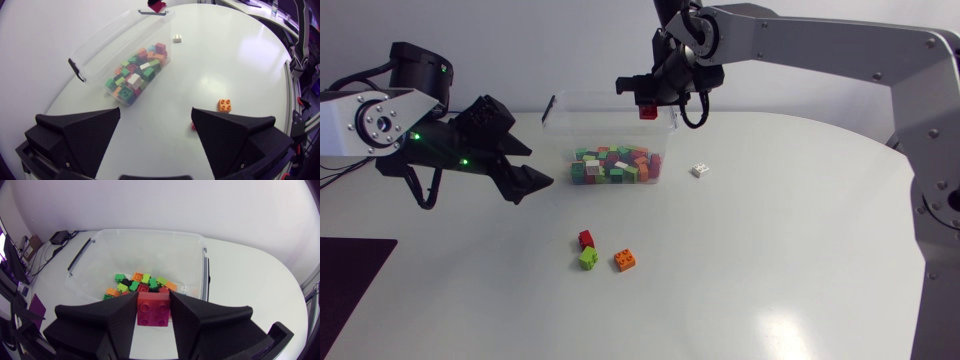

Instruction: Place the duplo bricks in the container

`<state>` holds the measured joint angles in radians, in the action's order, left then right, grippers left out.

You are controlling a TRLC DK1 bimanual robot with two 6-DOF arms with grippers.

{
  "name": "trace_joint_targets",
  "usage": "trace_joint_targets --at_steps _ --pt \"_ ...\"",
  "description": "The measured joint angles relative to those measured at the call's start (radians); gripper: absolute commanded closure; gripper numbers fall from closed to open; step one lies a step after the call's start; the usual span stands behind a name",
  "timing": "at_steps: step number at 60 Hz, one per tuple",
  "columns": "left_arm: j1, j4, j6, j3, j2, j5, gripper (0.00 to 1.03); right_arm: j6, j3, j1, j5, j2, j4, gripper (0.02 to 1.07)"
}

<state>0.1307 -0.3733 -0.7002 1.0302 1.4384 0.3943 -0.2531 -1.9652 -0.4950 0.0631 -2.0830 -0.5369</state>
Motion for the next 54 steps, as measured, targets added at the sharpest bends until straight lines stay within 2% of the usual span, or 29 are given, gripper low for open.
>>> trace_joint_targets --at_steps 19,31,36,38,39,40,44,54 --pt "0.003 -0.025 -0.062 -0.062 -0.019 0.023 0.04 0.037 -0.021 -0.021 0.042 -0.052 0.136 0.81" --pt "0.039 -0.049 -0.128 -0.129 -0.019 0.028 0.05 0.116 0.022 -0.027 0.103 -0.062 0.357 0.79" --pt "0.046 -0.063 -0.149 -0.138 -0.019 0.028 0.05 0.140 0.028 -0.030 0.110 -0.073 0.407 0.77" --pt "0.048 -0.064 -0.154 -0.142 -0.019 0.028 0.05 0.148 0.028 -0.030 0.112 -0.082 0.411 0.74" --pt "0.050 -0.066 -0.159 -0.143 -0.019 0.029 0.05 0.151 0.027 -0.030 0.118 -0.087 0.412 0.70" --pt "0.050 -0.068 -0.163 -0.145 -0.019 0.029 0.05 0.154 0.026 -0.030 0.124 -0.093 0.410 0.61" --pt "0.054 -0.079 -0.174 -0.150 -0.019 0.029 0.05 0.158 0.014 -0.032 0.131 -0.119 0.398 0.07" --pt "0.055 -0.082 -0.216 -0.153 -0.014 0.028 0.05 0.158 0.034 -0.040 0.134 -0.106 0.354 0.06"
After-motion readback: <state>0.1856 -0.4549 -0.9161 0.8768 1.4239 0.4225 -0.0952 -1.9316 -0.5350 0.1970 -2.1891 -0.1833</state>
